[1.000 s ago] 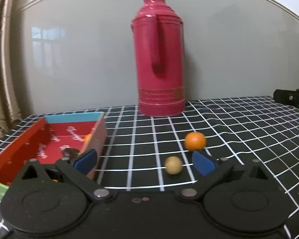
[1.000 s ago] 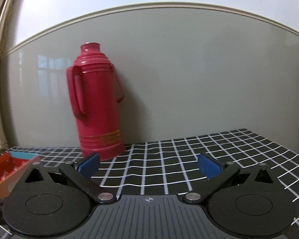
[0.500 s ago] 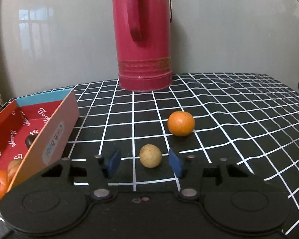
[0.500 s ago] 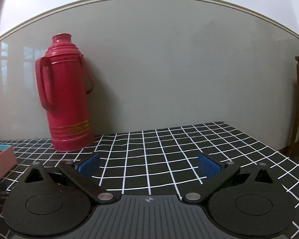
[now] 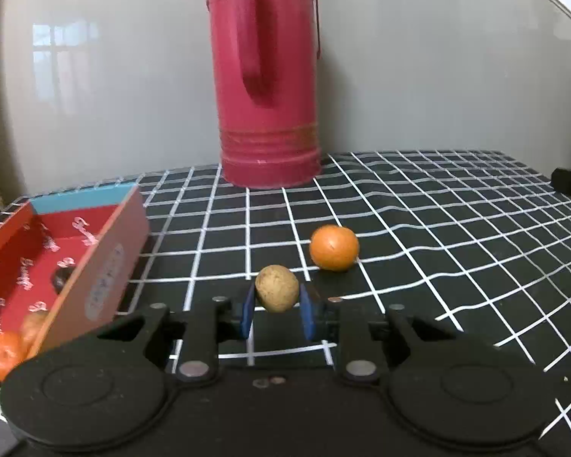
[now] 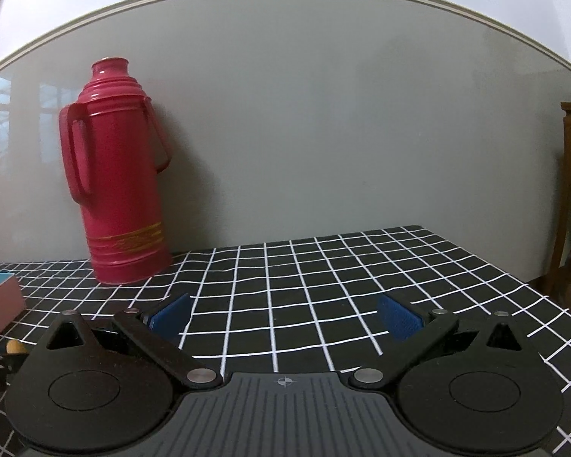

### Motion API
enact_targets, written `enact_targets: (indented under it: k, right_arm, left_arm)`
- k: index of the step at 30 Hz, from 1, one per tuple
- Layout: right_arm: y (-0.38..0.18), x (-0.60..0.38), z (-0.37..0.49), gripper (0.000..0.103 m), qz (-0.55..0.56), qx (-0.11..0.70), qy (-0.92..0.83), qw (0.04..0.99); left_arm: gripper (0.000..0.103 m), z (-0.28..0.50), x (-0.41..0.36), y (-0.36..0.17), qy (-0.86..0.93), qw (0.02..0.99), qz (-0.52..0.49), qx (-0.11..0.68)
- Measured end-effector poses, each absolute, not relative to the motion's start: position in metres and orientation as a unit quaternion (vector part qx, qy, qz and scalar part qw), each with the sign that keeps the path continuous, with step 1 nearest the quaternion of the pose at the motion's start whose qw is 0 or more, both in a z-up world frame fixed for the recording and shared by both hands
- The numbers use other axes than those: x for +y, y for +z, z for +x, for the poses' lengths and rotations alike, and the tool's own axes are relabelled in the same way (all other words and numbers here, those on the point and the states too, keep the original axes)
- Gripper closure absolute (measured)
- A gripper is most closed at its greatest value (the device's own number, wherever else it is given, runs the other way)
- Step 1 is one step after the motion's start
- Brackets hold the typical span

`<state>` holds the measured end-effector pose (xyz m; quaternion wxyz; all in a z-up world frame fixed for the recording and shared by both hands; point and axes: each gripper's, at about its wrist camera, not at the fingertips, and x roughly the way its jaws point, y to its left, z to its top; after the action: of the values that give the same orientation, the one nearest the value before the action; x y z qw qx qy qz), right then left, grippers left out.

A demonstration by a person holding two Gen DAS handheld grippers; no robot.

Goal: Organize fruits
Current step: 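Reach the left gripper to the small round potato and grasp it, then carry the potato into the box and open the left gripper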

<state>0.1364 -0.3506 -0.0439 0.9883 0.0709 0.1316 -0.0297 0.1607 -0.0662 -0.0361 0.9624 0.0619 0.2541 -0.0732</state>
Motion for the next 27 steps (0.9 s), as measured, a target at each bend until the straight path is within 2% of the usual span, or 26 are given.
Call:
enact_targets:
  k: [13,21,23,24,25,27]
  right_arm:
    - [-0.039,-0.302,0.143,0.000,0.082,0.140,0.011,0.987]
    - [-0.040,-0.260,0.145,0.000,0.068,0.145,0.051,0.986]
    - [-0.041,-0.252,0.146,0.000,0.068,0.148,0.058,0.985]
    - [-0.041,-0.248,0.146,0.000,0.067,0.149,0.061,0.985]
    - [-0.041,-0.244,0.146,0.000,0.067,0.149,0.063,0.985]
    - [-0.041,-0.238,0.145,0.000,0.068,0.147,0.069,0.984]
  left_arm:
    - [0.088,0.132,-0.003,-0.007,0.007,0.980,0.045,0.192]
    - [0.086,0.128,0.067,-0.005,0.089,0.977,0.004,0.196]
    - [0.061,0.124,0.078,-0.005,0.107,0.975,-0.005,0.194]
    - [0.025,0.121,0.081,-0.006,0.114,0.975,-0.007,0.192]
    - [0.009,0.116,0.082,-0.005,0.124,0.975,-0.005,0.182]
    - [0.011,0.108,0.080,-0.003,0.128,0.977,0.009,0.171]
